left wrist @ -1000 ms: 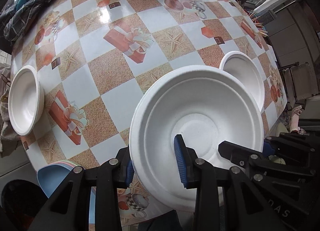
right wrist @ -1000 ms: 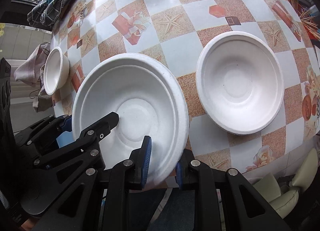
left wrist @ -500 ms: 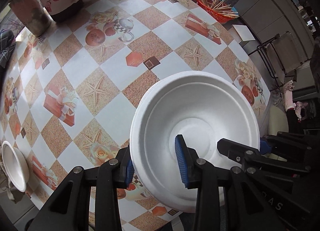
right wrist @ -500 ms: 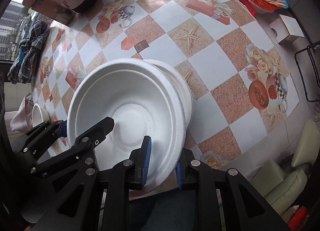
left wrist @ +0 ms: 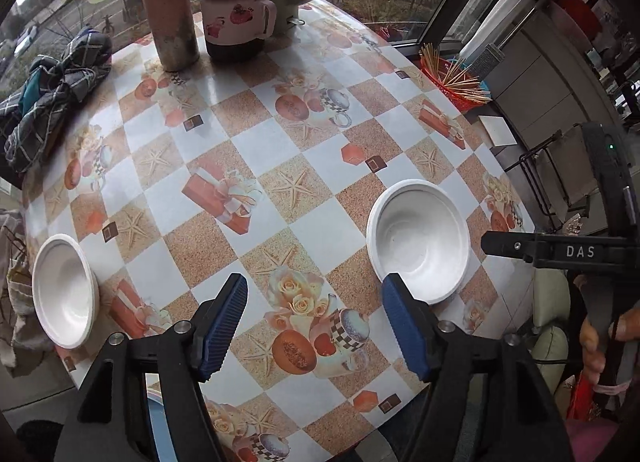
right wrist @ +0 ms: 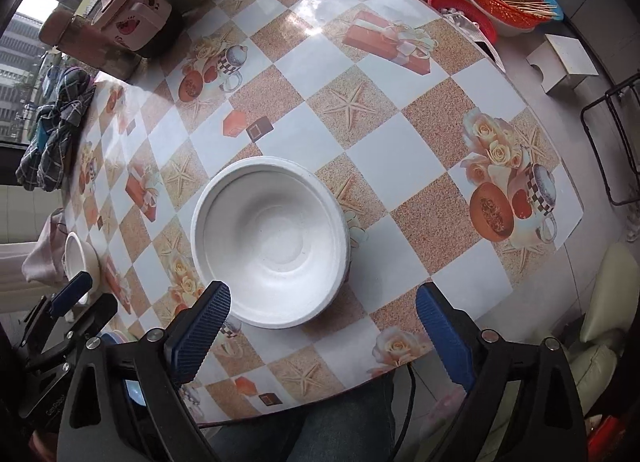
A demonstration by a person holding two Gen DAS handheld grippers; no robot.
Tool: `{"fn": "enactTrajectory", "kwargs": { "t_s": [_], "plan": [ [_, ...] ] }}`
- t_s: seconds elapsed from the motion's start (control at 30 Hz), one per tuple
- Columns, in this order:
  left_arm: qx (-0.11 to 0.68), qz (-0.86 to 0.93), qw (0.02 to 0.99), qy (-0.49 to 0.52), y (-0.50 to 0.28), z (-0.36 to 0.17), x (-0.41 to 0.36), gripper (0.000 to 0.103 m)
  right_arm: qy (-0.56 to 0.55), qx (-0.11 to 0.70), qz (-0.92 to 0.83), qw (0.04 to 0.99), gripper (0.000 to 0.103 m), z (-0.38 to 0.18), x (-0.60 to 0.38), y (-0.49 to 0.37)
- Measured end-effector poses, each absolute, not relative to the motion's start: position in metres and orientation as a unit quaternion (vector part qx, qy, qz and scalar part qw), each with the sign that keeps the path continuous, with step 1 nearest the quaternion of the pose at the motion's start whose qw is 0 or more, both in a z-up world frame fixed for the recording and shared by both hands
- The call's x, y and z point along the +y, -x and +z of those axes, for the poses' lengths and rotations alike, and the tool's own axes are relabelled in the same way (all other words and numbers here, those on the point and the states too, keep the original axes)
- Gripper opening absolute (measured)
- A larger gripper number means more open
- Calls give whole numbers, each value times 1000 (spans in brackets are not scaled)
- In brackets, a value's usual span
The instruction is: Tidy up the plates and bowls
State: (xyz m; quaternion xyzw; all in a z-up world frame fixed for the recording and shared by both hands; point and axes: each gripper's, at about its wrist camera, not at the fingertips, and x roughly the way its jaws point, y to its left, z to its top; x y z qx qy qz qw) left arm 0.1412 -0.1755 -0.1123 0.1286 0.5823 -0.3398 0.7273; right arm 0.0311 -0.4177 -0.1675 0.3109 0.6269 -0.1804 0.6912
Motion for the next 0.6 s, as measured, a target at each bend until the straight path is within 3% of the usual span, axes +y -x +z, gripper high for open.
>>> {"fn": "enactTrajectory", "kwargs": {
  "t_s": [0.1,0.23,0.3,0.47,0.6],
  "plan": [
    [535,-347,765,-88,-138,-71,-129,84,-300,617,-147,712,102,-149,-396,-41],
    [470,-332,817,-43,-130,-14,-73,93,-264,610,-90,742,102,-124,-356,-66],
    [445,-303,843,-22,-127,9,-49,103,-238,606,-53,757,102,-111,-331,-83],
    [433,-291,853,-16,-123,27,-23,103,-195,597,14,778,102,-92,-267,-114],
    [447,-297,842,-50,-112,17,-29,103,-182,645,52,741,102,-117,-222,-114]
  ]
}}
